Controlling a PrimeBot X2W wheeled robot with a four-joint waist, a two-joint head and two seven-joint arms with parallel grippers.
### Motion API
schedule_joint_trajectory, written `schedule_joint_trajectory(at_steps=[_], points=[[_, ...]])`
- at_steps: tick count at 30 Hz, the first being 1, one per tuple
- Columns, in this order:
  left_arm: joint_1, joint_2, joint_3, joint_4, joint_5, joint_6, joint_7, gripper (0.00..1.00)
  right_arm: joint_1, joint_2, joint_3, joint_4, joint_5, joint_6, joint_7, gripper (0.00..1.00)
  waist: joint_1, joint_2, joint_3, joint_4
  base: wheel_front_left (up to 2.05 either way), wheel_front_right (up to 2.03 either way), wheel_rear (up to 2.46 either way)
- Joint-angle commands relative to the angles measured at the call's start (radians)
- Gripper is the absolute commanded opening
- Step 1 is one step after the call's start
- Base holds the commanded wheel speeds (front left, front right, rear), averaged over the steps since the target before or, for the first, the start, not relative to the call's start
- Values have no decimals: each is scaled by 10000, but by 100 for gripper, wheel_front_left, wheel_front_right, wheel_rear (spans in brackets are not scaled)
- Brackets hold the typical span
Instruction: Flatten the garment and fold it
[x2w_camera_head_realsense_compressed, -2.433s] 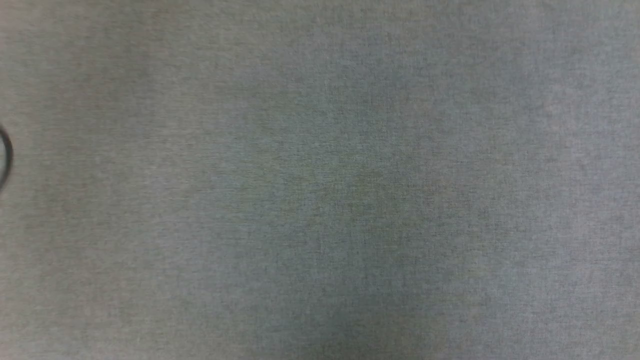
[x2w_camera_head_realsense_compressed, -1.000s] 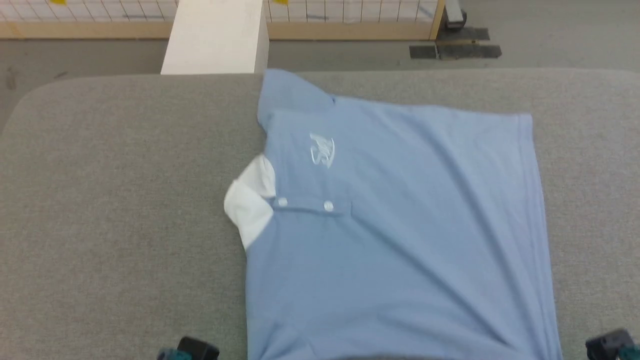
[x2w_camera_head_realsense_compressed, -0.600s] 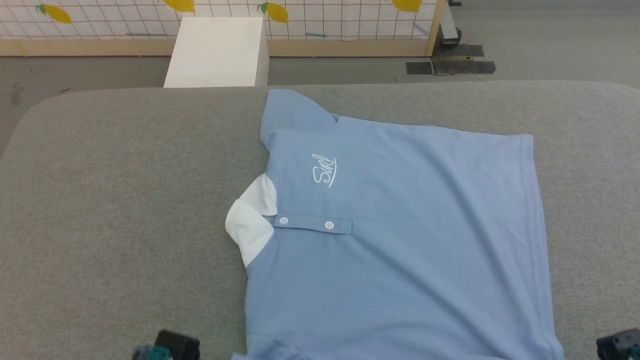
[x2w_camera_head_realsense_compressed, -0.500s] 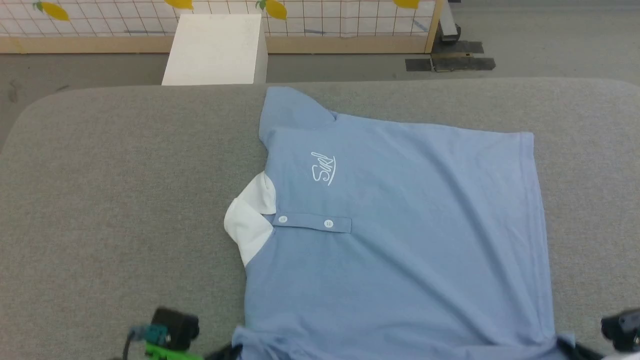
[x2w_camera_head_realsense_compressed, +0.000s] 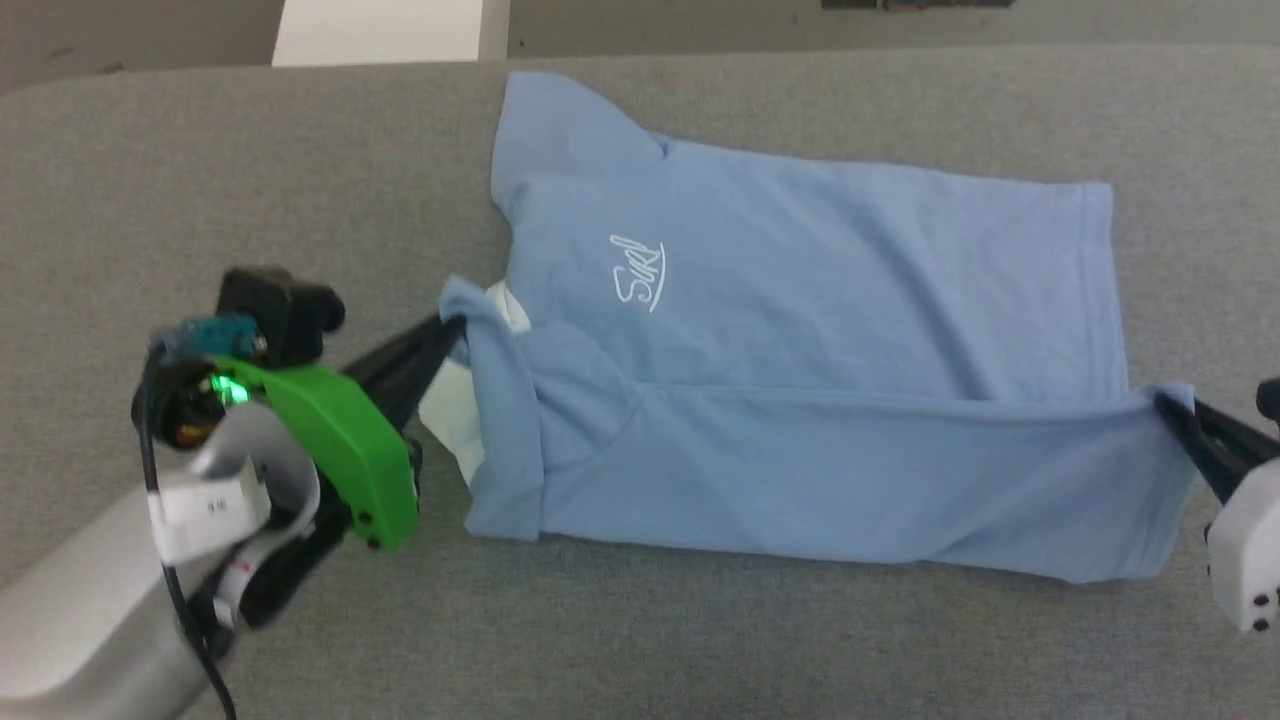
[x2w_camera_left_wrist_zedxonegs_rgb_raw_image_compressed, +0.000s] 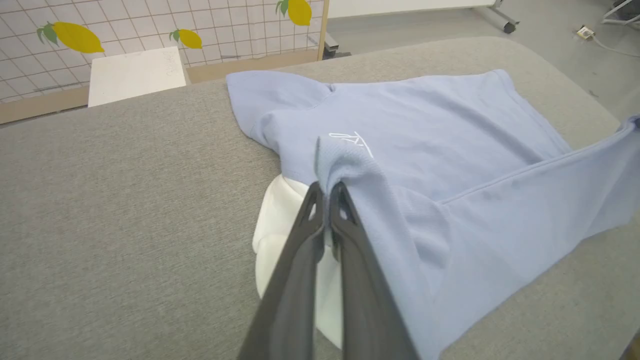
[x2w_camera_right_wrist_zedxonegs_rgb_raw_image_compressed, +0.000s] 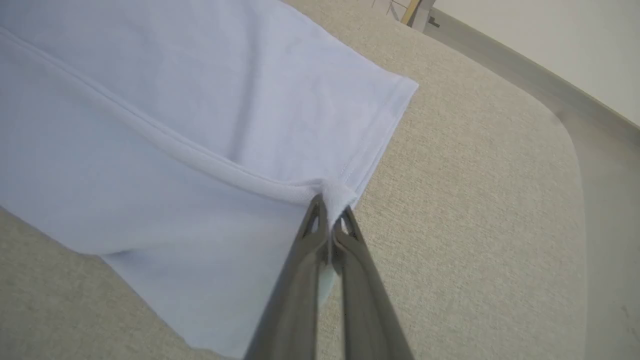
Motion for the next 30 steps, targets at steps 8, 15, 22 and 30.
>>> schedule_joint_trajectory(at_steps=[8,15,22,30], points=[[-1012,-697,-173,1986,-40,-614,274,0,-1520,-103,1141,1288,268,-17,-265,0,1,0,1198,-292,0,0,0],[-1001,-1270,-454,2922,-74,-851,130,0,-2089,-33,1722,2285,467,-17,-758,0,1,0,1486,-230,0,0,0],[-1067,-1563,-396,3455,-134,-841,-121,40,-2428,-68,2003,2929,618,-17,-938,100,1,0,1441,-135,0,0,0],[-708,-1650,-16,3637,-428,-812,-846,100,-2112,-88,1567,2718,846,-17,-788,100,1,0,396,-119,0,0,0]])
